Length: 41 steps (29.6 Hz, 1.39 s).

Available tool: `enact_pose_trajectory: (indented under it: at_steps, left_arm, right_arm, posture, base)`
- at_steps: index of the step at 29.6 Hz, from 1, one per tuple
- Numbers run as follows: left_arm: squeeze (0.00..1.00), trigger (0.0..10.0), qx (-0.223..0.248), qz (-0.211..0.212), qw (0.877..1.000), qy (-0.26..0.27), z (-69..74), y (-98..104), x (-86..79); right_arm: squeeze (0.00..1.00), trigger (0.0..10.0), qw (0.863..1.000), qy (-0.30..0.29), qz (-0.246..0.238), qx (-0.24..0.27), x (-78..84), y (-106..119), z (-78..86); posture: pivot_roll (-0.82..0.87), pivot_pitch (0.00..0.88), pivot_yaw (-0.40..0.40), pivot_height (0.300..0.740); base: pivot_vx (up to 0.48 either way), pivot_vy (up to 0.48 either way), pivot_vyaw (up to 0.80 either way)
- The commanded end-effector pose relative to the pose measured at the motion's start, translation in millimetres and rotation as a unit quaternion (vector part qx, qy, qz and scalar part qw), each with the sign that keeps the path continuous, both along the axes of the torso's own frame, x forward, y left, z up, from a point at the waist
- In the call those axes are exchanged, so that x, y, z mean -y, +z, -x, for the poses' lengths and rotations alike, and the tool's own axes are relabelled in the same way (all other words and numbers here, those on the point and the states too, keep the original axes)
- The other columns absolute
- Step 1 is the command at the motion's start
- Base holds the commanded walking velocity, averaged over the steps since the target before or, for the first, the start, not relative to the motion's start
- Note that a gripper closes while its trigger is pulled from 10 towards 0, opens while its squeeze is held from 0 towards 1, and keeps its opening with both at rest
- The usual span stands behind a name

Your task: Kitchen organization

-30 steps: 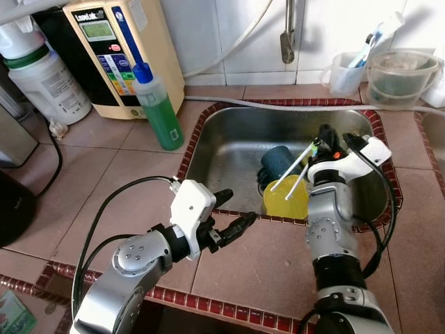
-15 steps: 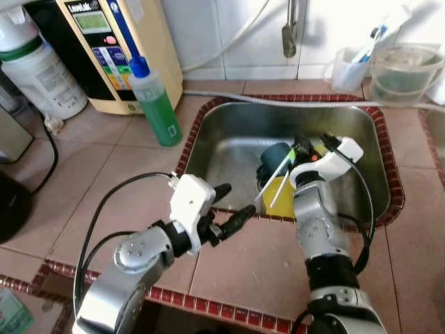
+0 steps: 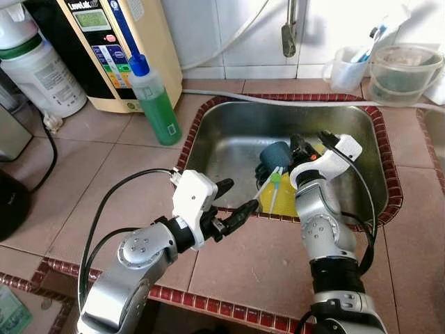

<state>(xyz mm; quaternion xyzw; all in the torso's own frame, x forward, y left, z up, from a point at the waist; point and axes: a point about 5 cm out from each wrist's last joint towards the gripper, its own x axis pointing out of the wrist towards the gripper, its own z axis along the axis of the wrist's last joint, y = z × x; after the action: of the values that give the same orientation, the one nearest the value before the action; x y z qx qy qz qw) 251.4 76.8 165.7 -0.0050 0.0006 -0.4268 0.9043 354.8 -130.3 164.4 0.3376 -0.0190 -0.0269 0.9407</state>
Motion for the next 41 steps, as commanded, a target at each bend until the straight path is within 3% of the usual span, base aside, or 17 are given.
enact_pose_trajectory:
  at_steps: [1, 10, 13, 18, 23, 28, 29, 30, 40, 41]
  left_arm:
    - [0.0, 10.0, -0.002, -0.006, 1.0, 0.012, -2.6, -3, -3.2]
    - [0.0, 10.0, 0.002, 0.002, 0.999, 0.044, -14.0, -2, -8.4]
    - [0.0, 10.0, 0.006, 0.008, 0.997, 0.075, -22.4, -2, -11.7]
    - [0.0, 10.0, 0.016, 0.021, 0.994, 0.111, -30.4, 2, -15.4]
    - [0.0, 10.0, 0.025, 0.028, 0.988, 0.147, -38.5, 3, -20.4]
    - [0.0, 10.0, 0.028, 0.032, 0.981, 0.191, -47.7, 3, -29.0]
    - [0.0, 10.0, 0.028, 0.033, 0.978, 0.205, -50.8, 3, -31.3]
    - [0.0, 10.0, 0.027, 0.035, 0.976, 0.215, -53.0, 2, -33.6]
    - [0.0, 10.0, 0.02, 0.051, 0.959, 0.279, -63.8, -6, -50.9]
    - [0.0, 10.0, 0.02, 0.052, 0.958, 0.283, -64.6, -6, -50.9]
  right_arm:
    - [1.0, 10.0, 1.0, 0.014, 0.003, 0.004, -7.6, 3, 2.0]
    - [1.0, 10.0, 0.994, 0.011, 0.093, 0.051, -4.7, 17, 5.5]
    - [1.0, 10.0, 0.984, 0.017, 0.158, 0.076, -5.3, 25, 7.2]
    - [1.0, 10.0, 0.972, 0.023, 0.213, 0.102, -6.0, 32, 8.9]
    - [1.0, 10.0, 0.957, 0.025, 0.256, 0.137, -1.9, 40, 12.1]
    - [1.0, 10.0, 0.952, 0.025, 0.265, 0.151, 5.6, 43, 14.2]
    - [0.47, 10.0, 0.951, 0.026, 0.268, 0.154, 7.9, 43, 15.4]
    - [0.0, 10.0, 0.95, 0.026, 0.27, 0.157, 9.3, 42, 17.2]
    - [0.0, 10.0, 0.945, 0.016, 0.285, 0.161, 18.7, 32, 39.3]
    - [0.45, 10.0, 0.945, 0.016, 0.286, 0.157, 20.1, 30, 40.8]
  posture:
    - [-0.19, 0.148, 0.157, 0.74]
    - [-0.19, 0.12, 0.134, 0.74]
    - [-0.18, 0.105, 0.114, 0.74]
    - [-0.17, 0.083, 0.077, 0.74]
    - [-0.16, 0.067, 0.044, 0.74]
    - [-0.16, 0.055, 0.025, 0.74]
    - [-0.16, 0.051, 0.023, 0.74]
    - [-0.16, 0.051, 0.024, 0.74]
    - [-0.18, 0.023, 0.011, 0.74]
    - [-0.18, 0.018, 0.009, 0.74]
  base:
    - [0.0, 0.0, 0.0]
    - [0.0, 0.0, 0.0]
    - [0.0, 0.0, 0.0]
    - [0.0, 0.0, 0.0]
    - [0.0, 0.0, 0.0]
    - [0.0, 0.0, 0.0]
    - [0.0, 0.0, 0.0]
    - [0.0, 0.0, 0.0]
    - [0.0, 0.0, 0.0]
    - [0.0, 0.0, 0.0]
